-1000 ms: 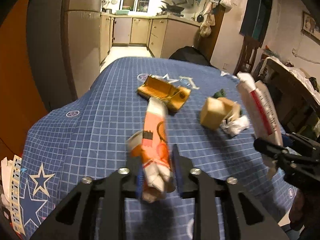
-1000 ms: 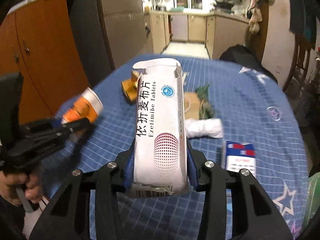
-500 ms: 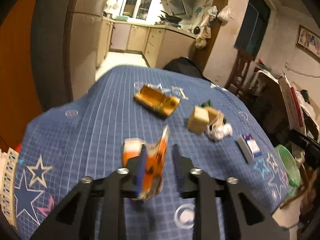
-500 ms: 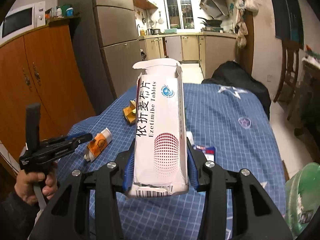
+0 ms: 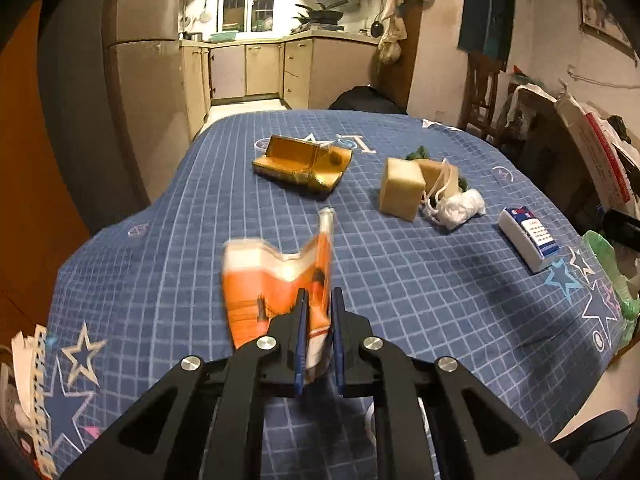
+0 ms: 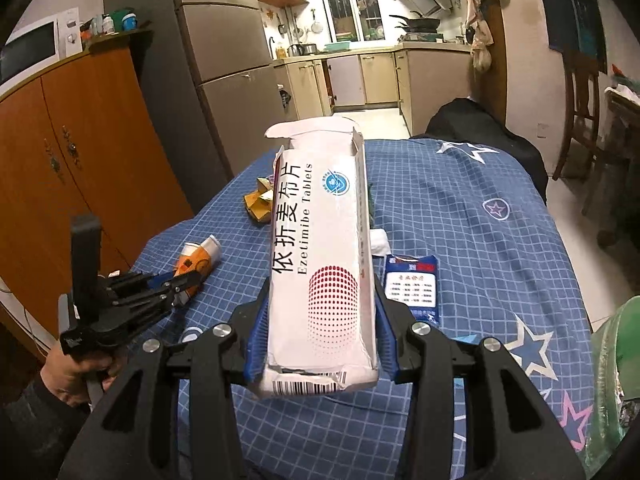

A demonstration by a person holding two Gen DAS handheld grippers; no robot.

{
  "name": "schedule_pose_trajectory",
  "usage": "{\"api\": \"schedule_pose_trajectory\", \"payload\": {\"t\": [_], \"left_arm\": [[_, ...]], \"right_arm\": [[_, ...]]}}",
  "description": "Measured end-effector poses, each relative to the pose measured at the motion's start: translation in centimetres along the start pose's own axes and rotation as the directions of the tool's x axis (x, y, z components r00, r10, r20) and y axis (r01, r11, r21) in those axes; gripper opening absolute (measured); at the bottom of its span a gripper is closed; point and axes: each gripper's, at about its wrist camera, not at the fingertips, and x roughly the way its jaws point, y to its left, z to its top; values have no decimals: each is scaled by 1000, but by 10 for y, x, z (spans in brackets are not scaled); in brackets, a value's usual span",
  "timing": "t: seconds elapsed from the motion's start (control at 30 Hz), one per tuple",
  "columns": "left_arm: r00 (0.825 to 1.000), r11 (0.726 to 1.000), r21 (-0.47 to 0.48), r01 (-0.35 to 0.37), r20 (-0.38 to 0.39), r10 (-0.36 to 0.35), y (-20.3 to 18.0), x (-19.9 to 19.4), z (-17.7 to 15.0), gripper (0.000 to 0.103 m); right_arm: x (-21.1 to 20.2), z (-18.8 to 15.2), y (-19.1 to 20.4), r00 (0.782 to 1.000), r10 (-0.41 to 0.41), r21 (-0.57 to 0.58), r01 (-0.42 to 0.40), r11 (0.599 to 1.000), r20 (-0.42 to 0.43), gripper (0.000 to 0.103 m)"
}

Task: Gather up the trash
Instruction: 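Grasp the white Ezetimibe box with the right tool while the left tool grasps the orange paper cup, then carry the tablet box and paper cup over the green bin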

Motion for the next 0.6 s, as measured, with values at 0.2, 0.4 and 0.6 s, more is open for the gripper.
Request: {"api": "schedule_pose_trajectory", "payload": {"t": [0.2,0.4,0.6], "left_arm": [[999,1000,8,26,32,-26,-12,-16,8,11],[986,992,46,120,113,-125,-51,-50,34,11],[953,965,110,239,164,-254,-123,-72,62,11]], "right_arm": [[-13,-2,-4,1000,-10,7,10,1000,25,43],[-39,3,-12,996,-43,3,43,999,75,43],[-86,4,-52,982,-138,42,133,990,130,43]]}}
